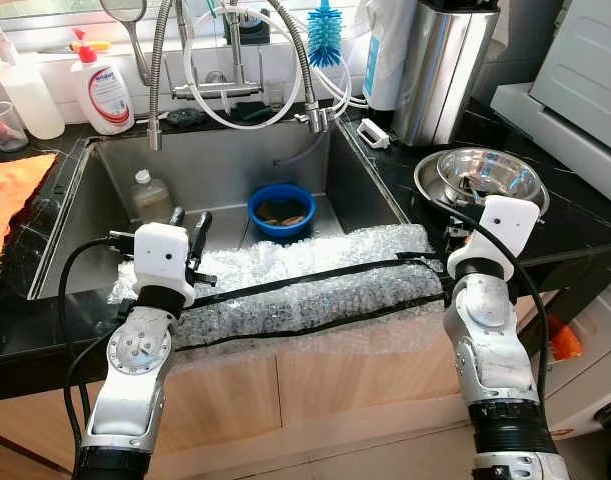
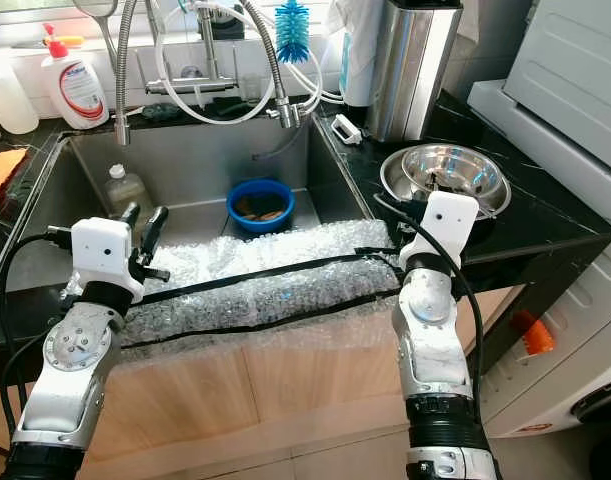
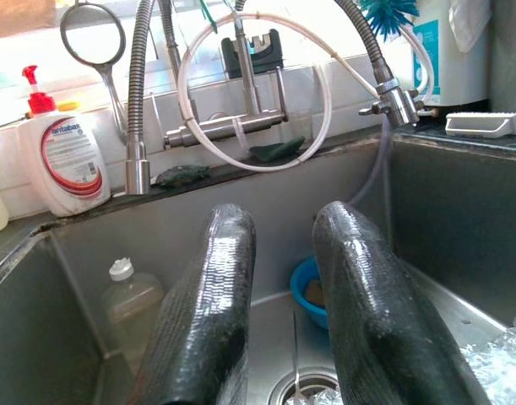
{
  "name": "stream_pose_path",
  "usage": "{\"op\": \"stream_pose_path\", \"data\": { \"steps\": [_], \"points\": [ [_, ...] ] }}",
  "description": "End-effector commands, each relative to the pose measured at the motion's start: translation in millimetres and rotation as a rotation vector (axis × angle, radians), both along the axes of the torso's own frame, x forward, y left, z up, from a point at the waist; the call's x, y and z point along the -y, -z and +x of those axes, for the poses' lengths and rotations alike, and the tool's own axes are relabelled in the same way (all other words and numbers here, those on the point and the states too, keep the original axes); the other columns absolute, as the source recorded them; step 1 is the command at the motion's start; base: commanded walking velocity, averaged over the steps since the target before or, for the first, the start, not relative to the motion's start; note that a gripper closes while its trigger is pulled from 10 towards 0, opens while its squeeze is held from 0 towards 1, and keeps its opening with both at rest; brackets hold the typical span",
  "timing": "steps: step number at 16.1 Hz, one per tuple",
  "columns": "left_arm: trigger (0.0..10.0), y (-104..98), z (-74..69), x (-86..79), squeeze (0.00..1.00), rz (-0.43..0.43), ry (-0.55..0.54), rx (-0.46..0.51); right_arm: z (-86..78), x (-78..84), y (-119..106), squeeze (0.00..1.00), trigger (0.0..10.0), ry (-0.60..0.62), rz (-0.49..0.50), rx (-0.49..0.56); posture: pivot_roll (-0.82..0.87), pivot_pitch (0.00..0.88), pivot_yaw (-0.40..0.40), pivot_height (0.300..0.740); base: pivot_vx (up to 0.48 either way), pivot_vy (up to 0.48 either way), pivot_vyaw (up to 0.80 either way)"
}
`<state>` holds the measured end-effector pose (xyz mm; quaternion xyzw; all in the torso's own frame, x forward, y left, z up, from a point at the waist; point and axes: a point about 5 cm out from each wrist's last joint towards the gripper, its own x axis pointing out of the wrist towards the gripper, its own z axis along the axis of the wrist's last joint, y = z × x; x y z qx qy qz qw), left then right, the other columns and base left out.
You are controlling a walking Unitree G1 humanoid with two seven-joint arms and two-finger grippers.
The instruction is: Kitchen organization
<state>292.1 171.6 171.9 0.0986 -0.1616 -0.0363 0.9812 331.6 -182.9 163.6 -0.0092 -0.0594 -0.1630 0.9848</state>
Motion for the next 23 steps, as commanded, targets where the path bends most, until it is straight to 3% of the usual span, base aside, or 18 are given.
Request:
{"op": "stream_pose_path", "data": {
  "steps": [1,3,5,6,8,9,10,11,12,18,19,23],
  "points": [
    [10.0,-0.7,1.0,1.9,0.0,0.011,-0.008,0.001,3.0,-1.6,-9.1,0.0,10.0,-0.009,0.007,0.035,0.0,0.0,-0.002,0.74,0.0,0.0,0.0],
    [10.0,-0.7,0.9,2.0,0.0,0.01,-0.01,0.002,3.9,-3.6,-11.9,0.0,10.0,-0.02,0.006,0.047,0.0,0.0,-0.003,0.74,0.0,0.0,0.0],
    [10.0,-0.2,0.5,1.5,0.0,0.009,-0.013,0.001,4.5,-3.1,-11.8,0.0,2.4,-0.016,0.007,0.044,0.0,0.0,-0.004,0.74,0.0,0.0,0.0],
    [10.0,-0.2,0.4,1.6,0.0,0.009,-0.013,0.001,4.7,-3.2,-11.8,0.0,0.0,-0.017,0.009,0.043,0.0,0.0,-0.004,0.74,0.0,0.0,0.0],
    [10.0,-0.1,0.6,1.5,0.0,0.008,-0.015,0.0,5.1,-3.6,-11.6,0.0,0.0,-0.017,0.009,0.04,0.0,0.0,-0.005,0.74,0.0,0.0,0.0],
    [10.0,-0.2,0.6,1.7,0.0,0.008,-0.014,0.0,5.2,-3.8,-11.4,0.0,1.5,-0.017,0.009,0.038,0.0,0.0,-0.006,0.74,0.0,0.0,0.0],
    [10.0,-0.2,0.6,1.5,0.0,0.009,-0.014,0.0,5.3,-4.0,-11.2,0.0,4.2,-0.017,0.009,0.036,0.0,0.0,-0.005,0.74,0.0,0.0,0.0],
    [10.0,-0.1,0.6,1.5,0.0,0.009,-0.014,-0.001,5.3,-4.1,-11.1,0.0,4.2,-0.016,0.008,0.035,0.0,0.0,-0.005,0.74,0.0,0.0,0.0],
    [10.0,0.1,0.6,1.5,0.0,0.009,-0.013,-0.002,5.6,-4.5,-9.9,0.0,10.0,-0.015,0.009,0.027,0.0,0.0,-0.004,0.74,0.0,0.0,0.0],
    [10.0,-0.1,1.1,1.7,0.0,0.012,-0.011,-0.001,7.8,-6.6,-9.9,0.0,10.0,-0.024,0.015,0.022,0.01,0.0,-0.002,0.74,0.0,0.0,0.0],
    [10.0,-0.1,1.2,1.6,0.0,0.012,-0.011,-0.001,7.9,-6.8,-10.6,0.0,0.0,-0.025,0.017,0.027,0.01,0.0,-0.002,0.74,0.0,0.0,0.0],
    [10.0,-1.4,2.1,1.4,0.0,0.015,-0.01,0.003,9.6,-7.3,-11.6,0.0,0.0,-0.025,0.02,0.029,0.01,0.0,0.0,0.74,0.0,0.0,0.0]
  ]
}}
